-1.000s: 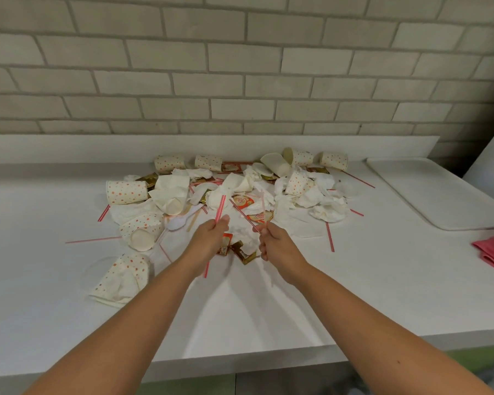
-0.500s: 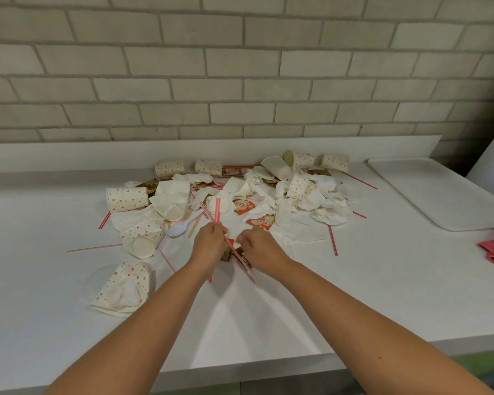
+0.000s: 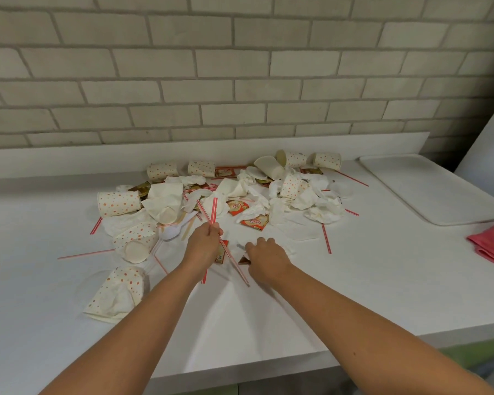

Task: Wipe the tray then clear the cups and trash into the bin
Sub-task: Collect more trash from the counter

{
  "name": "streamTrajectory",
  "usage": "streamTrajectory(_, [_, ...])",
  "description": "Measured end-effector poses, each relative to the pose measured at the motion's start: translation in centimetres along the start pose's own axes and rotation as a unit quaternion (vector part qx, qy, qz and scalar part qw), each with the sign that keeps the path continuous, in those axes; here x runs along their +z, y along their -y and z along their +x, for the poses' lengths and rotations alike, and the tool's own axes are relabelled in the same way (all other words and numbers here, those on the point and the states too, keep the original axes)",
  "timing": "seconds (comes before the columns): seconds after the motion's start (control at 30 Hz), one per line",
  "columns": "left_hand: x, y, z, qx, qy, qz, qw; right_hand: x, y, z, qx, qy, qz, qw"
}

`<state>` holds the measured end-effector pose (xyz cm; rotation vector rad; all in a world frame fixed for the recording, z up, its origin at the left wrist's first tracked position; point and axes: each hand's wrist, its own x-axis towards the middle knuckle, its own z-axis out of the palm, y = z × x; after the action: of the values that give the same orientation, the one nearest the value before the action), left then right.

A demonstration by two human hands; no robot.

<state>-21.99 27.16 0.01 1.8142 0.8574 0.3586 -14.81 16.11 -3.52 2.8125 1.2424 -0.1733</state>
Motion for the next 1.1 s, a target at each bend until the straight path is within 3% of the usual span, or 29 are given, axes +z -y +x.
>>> streamTrajectory(0.13, [1.2,-0.5,-0.2,0.033,0.028,0.028,0.999,-0.1,-2.0,-1.1,-0.003,-0.004,-0.002,1.0])
streamTrajectory(0.37, [6.4,-2.0,-1.6,0.069,0.084,0.001,0.994,-1.5,-7.5,-4.4,0.061,0.038,0.152,0.986])
streamTrajectory(0.57, [12.8,-4.6,-4.3,0.132,0.13,0.03,0.982,-4.2,-13.4,-9.7,0.103,0.032,0.199,0.974])
streamTrajectory(0.83, [22.8,-8.4,-11.7,0.226,0.256,0.034,0.939,-6.7,-22.2,-18.7,0.19,0.092,0.183,0.96])
streamTrajectory(1.1, [31.1,-8.2,-18.8,0.264,0.359,0.056,0.893,-2.7,-28.5,-25.3,0.267,0.159,0.222,0.924])
